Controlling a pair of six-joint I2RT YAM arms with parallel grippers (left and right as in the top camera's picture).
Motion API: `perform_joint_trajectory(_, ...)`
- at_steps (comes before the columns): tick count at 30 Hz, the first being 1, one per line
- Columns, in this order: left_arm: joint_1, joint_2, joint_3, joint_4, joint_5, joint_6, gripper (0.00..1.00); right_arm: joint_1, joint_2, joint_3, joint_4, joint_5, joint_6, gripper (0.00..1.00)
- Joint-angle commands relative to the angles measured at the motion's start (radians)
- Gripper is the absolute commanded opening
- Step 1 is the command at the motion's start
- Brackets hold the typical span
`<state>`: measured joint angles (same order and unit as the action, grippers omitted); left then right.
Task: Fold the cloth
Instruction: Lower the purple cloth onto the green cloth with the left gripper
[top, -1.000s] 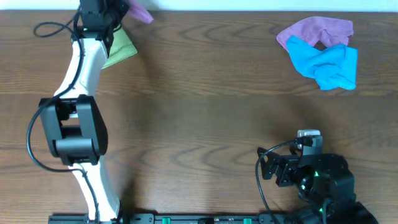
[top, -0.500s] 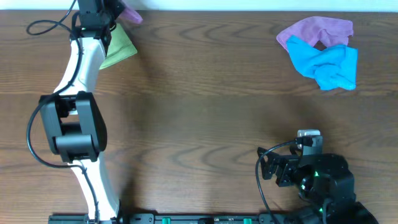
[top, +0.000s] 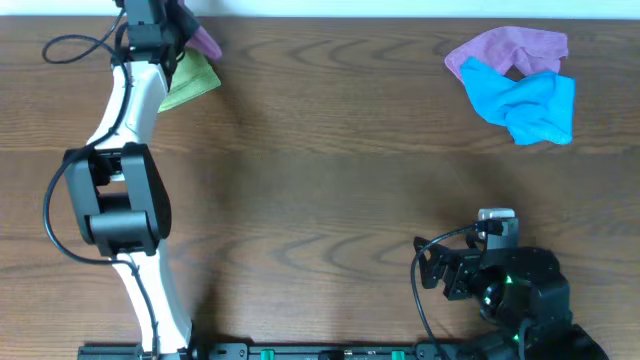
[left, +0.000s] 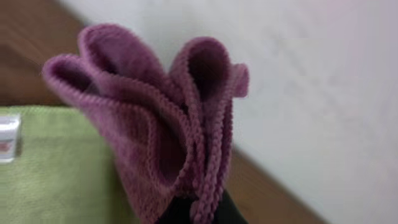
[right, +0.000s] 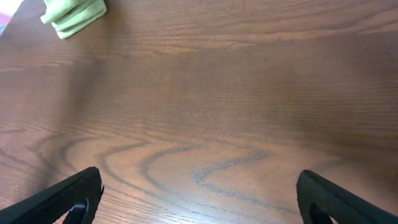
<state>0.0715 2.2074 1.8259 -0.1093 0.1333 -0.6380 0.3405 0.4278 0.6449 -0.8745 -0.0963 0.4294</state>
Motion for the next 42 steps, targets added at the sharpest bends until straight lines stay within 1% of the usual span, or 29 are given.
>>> perform_joint_trajectory(1, 0.019, 0.013, 0.023, -0.016, -0.013, 0.04, 0.06, -0.008, -0.004, -0.004, -0.002, 0.003, 0.011, 0.99)
perform_joint_trajectory(11, 0.078, 0.013, 0.023, -0.183, -0.011, 0.042, 0.06, -0.008, -0.004, -0.004, -0.002, 0.003, 0.011, 0.99)
perform_joint_trajectory(19, 0.094, 0.013, 0.023, -0.291, -0.014, 0.093, 0.06, -0.008, -0.004, -0.004, -0.002, 0.003, 0.011, 0.99)
perform_joint_trajectory(23, 0.094, 0.013, 0.023, -0.332, -0.033, 0.094, 0.06, -0.008, -0.004, -0.004, -0.002, 0.003, 0.011, 0.99)
perform_joint_trajectory(28, 0.094, 0.013, 0.023, -0.385, -0.061, 0.123, 0.06, -0.008, -0.004, -0.004, -0.002, 0.003, 0.011, 0.99)
perform_joint_trajectory(34, 0.097, 0.013, 0.023, -0.412, -0.119, 0.145, 0.06, -0.008, -0.004, -0.004, -0.002, 0.003, 0.011, 0.99)
perform_joint_trajectory(42, 0.116, 0.013, 0.023, -0.415, -0.122, 0.146, 0.06, -0.008, -0.004, -0.004, -0.002, 0.003, 0.011, 0.99)
